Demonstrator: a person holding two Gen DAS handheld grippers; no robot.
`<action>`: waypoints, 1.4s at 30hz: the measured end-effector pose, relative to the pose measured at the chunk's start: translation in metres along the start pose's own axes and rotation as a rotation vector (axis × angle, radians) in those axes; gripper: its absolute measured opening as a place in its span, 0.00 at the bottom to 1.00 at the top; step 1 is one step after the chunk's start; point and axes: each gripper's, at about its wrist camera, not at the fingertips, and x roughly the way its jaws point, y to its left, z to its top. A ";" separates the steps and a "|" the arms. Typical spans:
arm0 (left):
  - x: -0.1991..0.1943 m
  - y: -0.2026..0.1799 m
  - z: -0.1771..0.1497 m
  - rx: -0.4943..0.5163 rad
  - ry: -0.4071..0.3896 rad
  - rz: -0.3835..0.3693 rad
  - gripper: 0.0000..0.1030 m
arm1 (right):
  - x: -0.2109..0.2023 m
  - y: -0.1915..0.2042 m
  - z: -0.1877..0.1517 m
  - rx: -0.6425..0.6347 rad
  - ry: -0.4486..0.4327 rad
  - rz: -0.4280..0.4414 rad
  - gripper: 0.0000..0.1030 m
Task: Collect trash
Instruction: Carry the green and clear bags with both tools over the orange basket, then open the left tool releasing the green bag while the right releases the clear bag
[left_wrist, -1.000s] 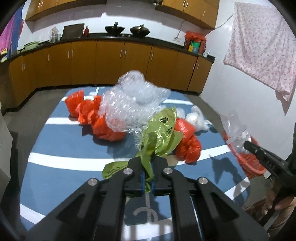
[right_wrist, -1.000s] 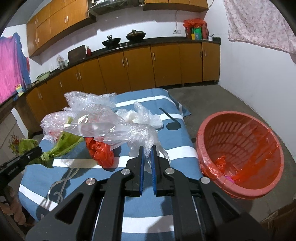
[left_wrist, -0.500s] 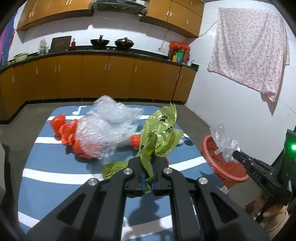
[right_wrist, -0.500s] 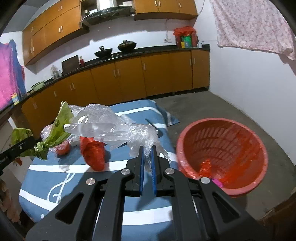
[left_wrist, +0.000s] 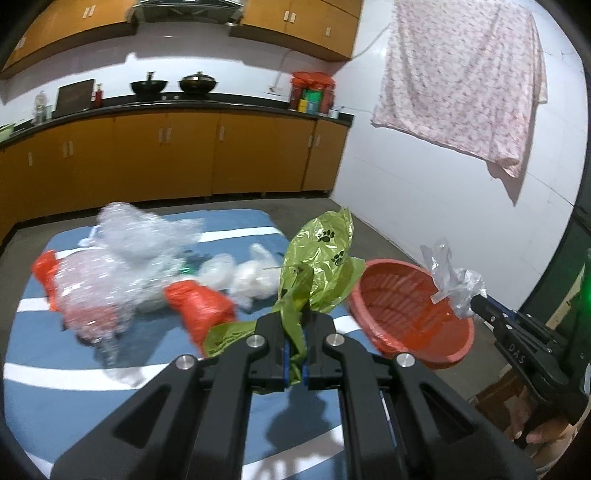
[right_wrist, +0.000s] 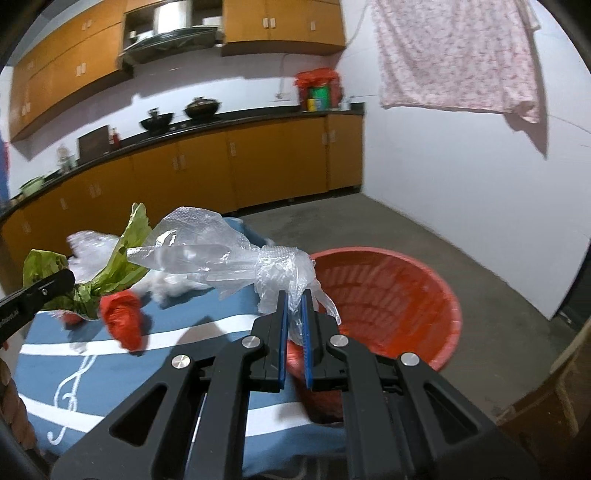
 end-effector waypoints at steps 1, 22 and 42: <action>0.004 -0.005 0.001 0.007 0.002 -0.009 0.06 | 0.000 -0.005 0.000 0.008 -0.001 -0.013 0.07; 0.111 -0.101 0.015 0.109 0.087 -0.209 0.06 | 0.038 -0.083 0.014 0.238 0.000 -0.157 0.07; 0.163 -0.121 0.004 0.102 0.163 -0.229 0.38 | 0.063 -0.093 0.020 0.303 0.005 -0.088 0.21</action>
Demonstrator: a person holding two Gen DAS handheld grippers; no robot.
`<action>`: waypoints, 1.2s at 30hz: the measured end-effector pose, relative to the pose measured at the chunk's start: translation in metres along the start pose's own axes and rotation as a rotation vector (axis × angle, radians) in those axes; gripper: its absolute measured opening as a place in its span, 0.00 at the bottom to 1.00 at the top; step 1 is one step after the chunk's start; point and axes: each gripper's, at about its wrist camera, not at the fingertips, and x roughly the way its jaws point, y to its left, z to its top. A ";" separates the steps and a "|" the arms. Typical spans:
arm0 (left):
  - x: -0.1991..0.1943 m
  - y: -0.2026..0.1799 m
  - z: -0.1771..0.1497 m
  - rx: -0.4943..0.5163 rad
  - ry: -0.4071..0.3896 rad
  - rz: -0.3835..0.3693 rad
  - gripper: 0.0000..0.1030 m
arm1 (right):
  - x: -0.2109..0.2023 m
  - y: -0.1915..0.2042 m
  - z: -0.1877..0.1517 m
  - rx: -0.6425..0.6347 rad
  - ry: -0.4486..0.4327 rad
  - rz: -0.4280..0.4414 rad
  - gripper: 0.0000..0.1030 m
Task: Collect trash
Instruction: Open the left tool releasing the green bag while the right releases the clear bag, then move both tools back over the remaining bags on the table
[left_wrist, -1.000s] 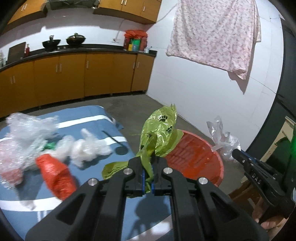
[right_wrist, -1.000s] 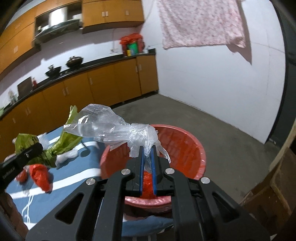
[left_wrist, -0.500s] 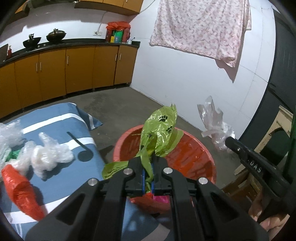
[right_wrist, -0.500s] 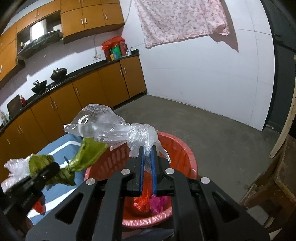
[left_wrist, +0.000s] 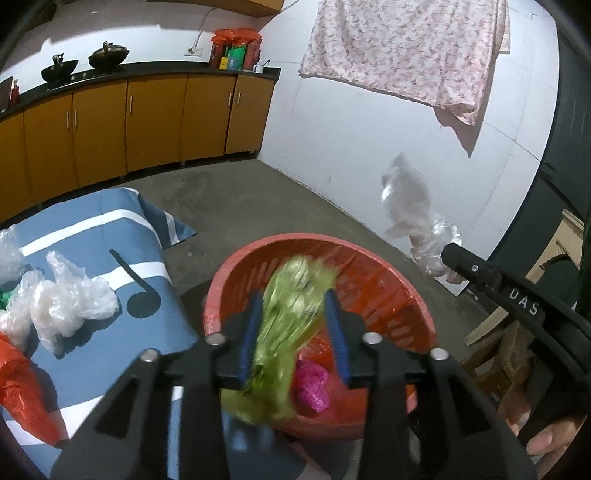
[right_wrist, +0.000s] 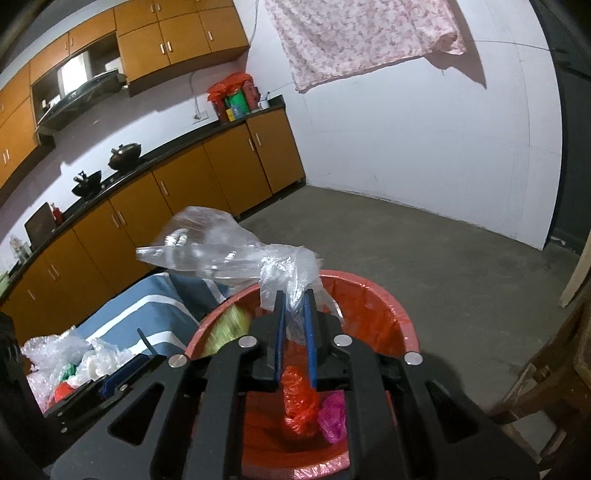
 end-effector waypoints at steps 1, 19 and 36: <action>-0.001 0.001 -0.001 -0.003 0.002 0.003 0.39 | 0.000 -0.002 0.002 0.001 -0.001 -0.001 0.25; -0.109 0.041 -0.034 0.053 -0.150 0.247 0.91 | -0.029 0.020 -0.026 -0.067 -0.031 -0.025 0.87; -0.250 0.196 -0.104 -0.185 -0.237 0.710 0.95 | -0.028 0.198 -0.099 -0.375 0.148 0.373 0.87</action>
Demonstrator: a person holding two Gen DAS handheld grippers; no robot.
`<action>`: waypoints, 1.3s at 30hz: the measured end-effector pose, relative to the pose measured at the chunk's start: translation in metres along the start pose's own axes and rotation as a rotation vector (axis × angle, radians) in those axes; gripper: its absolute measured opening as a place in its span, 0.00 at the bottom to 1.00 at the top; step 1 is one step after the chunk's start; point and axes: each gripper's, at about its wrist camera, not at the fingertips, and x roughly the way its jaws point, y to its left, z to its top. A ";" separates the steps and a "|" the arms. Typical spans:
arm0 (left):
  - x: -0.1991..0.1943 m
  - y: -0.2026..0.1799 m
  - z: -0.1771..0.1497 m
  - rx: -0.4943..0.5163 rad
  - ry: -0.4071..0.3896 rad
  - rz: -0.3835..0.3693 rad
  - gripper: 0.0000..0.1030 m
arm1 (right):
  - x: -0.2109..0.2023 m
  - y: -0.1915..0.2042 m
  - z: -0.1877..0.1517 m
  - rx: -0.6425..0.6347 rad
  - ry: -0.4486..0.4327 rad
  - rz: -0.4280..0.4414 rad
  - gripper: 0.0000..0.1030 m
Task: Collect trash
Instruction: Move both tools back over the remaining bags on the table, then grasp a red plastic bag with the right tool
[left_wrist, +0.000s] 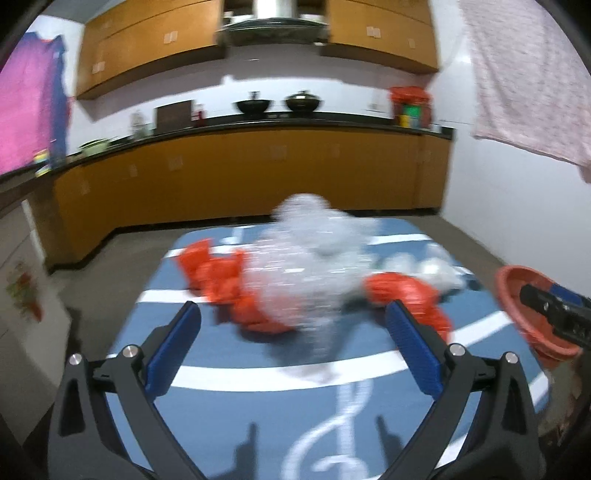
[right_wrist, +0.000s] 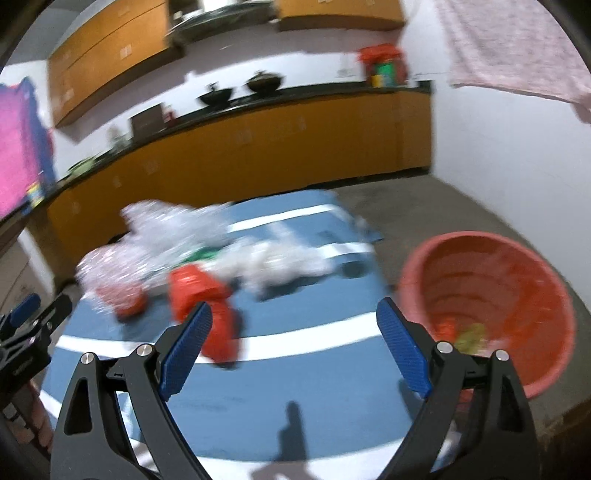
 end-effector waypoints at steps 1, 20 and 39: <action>0.000 0.007 -0.001 -0.009 0.000 0.014 0.95 | 0.008 0.011 -0.001 -0.011 0.015 0.021 0.87; 0.019 0.059 0.001 -0.085 0.011 0.022 0.96 | 0.103 0.075 -0.009 -0.146 0.205 0.053 0.54; 0.074 0.012 0.039 -0.081 0.119 -0.056 0.69 | 0.046 0.032 -0.018 -0.160 0.131 -0.009 0.50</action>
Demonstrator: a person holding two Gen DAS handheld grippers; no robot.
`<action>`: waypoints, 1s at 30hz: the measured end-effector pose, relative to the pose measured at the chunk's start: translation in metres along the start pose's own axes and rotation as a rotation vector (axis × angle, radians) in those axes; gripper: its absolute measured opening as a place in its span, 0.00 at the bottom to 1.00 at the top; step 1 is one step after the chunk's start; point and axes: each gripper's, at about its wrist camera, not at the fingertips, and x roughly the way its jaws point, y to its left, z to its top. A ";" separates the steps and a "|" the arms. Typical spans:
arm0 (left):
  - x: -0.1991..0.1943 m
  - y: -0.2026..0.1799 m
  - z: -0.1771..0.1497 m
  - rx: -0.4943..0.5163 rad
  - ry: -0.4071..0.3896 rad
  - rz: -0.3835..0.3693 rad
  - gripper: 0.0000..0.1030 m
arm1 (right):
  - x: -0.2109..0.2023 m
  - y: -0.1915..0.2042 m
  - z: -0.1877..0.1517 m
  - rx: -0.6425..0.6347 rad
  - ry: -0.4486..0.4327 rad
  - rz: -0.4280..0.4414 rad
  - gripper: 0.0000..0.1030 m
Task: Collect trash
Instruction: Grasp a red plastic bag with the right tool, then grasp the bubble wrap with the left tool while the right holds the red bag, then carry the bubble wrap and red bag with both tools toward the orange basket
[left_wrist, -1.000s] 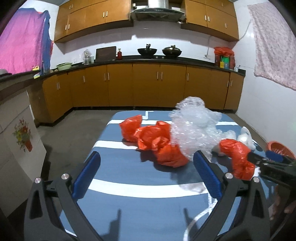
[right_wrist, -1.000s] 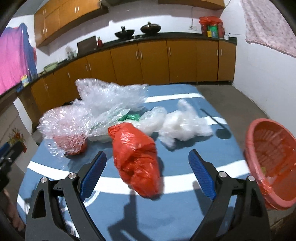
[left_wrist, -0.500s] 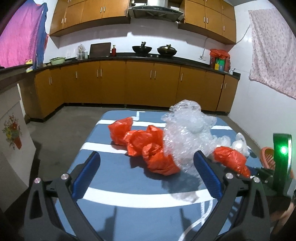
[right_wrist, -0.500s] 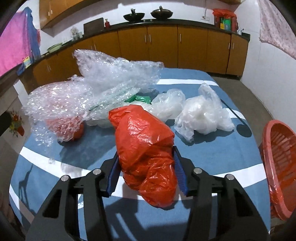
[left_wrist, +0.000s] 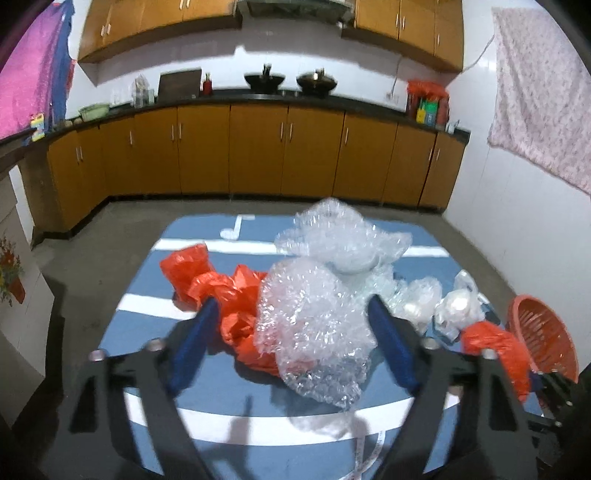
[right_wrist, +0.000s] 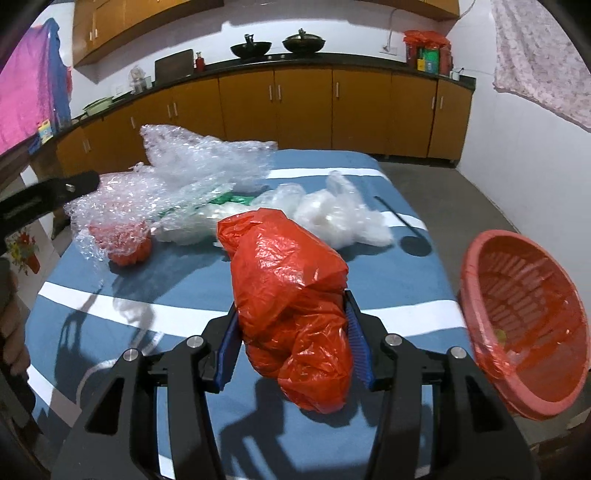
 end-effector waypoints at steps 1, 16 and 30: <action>0.007 0.000 0.000 -0.005 0.029 0.008 0.63 | -0.002 -0.001 -0.001 -0.001 -0.001 -0.004 0.50; -0.014 0.000 -0.012 -0.005 0.028 -0.071 0.15 | -0.028 -0.013 -0.007 0.006 -0.034 -0.026 0.50; -0.101 0.009 -0.025 -0.013 -0.086 -0.111 0.15 | -0.067 -0.019 -0.008 0.022 -0.096 -0.046 0.50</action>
